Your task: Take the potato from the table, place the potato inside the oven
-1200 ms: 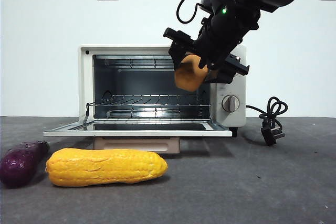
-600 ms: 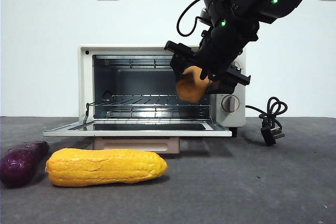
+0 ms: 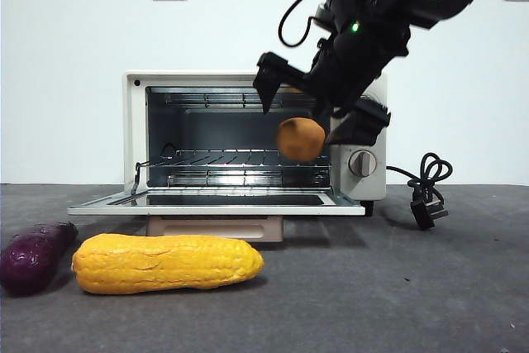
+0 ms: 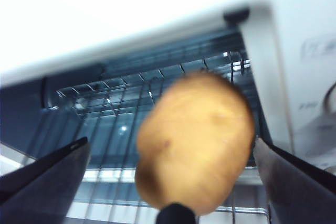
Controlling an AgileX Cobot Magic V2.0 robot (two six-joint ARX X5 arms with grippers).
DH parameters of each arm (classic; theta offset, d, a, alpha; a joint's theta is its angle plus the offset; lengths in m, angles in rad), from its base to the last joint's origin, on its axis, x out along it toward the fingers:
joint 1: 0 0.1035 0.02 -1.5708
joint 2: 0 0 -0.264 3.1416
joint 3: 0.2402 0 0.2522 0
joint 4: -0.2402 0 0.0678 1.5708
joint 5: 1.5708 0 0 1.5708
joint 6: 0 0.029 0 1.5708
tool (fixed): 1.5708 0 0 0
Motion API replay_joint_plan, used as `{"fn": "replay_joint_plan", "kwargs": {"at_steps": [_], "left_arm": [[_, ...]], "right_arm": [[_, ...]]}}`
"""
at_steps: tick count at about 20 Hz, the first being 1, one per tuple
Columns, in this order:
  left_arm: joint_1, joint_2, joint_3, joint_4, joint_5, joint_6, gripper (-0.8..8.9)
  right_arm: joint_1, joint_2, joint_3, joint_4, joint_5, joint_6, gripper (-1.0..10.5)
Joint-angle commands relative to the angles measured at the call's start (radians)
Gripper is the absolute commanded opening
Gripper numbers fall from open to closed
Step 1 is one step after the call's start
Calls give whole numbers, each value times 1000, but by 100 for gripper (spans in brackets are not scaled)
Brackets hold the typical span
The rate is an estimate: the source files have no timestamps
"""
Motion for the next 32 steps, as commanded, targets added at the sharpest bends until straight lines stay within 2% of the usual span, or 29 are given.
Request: {"fn": "replay_joint_plan", "kwargs": {"at_steps": [1, 4, 8, 13, 16, 20, 25, 28, 30, 32], "left_arm": [[2, 10, -10, 10, 0, -5, -8], [2, 42, -19, 60, -4, 3, -8], [2, 72, -70, 156, 3, 6, -8], [8, 109, -209, 328, 90, -6, -8], [43, 140, -307, 436, 109, -16, -8], [135, 202, -418, 589, 200, -26, -8], [302, 368, -469, 742, 362, -30, -9], [423, 565, -468, 839, 531, -76, -9], [467, 694, -468, 909, 600, -109, -9], [489, 803, -468, 954, 630, -117, -9]], "right_arm": [[-3, -49, -1, -32, 0, 2, 522], [-3, -137, -1, -196, -2, 0, 521], [-2, -245, -1, -392, -58, -96, 503], [-3, -381, -1, -610, -189, -211, 504], [-3, -475, -1, -752, -242, -288, 504], [-2, -596, -1, -924, -264, -354, 504], [-2, -755, -1, -1114, -263, -366, 504], [-2, -894, -1, -1224, -263, -364, 503], [-2, -974, -1, -1271, -263, -352, 504], [-2, -1040, -1, -1315, -264, -333, 504]]}}
